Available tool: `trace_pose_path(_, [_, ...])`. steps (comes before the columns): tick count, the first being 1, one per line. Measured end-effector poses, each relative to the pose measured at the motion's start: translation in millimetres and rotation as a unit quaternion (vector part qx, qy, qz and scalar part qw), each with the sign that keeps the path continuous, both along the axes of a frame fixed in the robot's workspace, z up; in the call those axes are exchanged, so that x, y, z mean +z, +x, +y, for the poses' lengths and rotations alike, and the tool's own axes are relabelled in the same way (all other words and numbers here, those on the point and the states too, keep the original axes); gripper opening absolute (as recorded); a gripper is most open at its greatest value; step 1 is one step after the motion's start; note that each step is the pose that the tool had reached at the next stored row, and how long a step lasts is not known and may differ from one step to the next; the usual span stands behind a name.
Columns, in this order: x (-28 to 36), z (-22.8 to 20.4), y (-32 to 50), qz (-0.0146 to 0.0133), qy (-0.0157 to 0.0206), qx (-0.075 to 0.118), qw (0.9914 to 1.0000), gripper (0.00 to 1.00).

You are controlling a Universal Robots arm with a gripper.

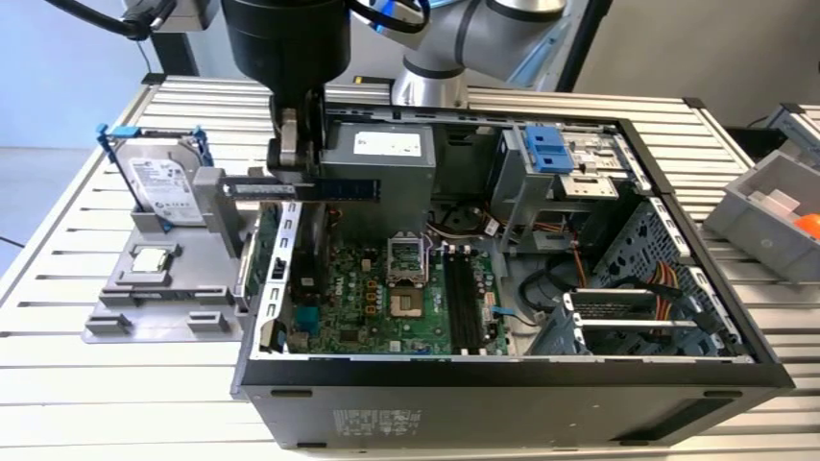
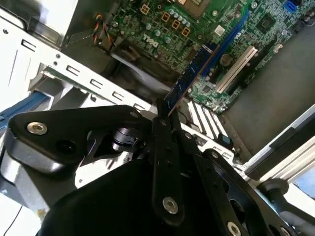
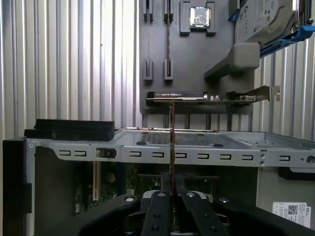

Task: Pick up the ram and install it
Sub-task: 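Pick up the ram and move it above insertion slot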

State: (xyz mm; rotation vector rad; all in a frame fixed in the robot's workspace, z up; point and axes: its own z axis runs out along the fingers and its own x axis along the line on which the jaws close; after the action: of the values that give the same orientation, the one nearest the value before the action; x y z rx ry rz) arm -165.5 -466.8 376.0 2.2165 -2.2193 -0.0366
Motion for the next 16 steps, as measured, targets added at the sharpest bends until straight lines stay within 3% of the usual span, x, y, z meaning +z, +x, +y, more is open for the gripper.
trace_pose_path(16, [0.0, 4.4, 26.0, 0.0000, 0.0000, 0.000, 1.00000, 0.00])
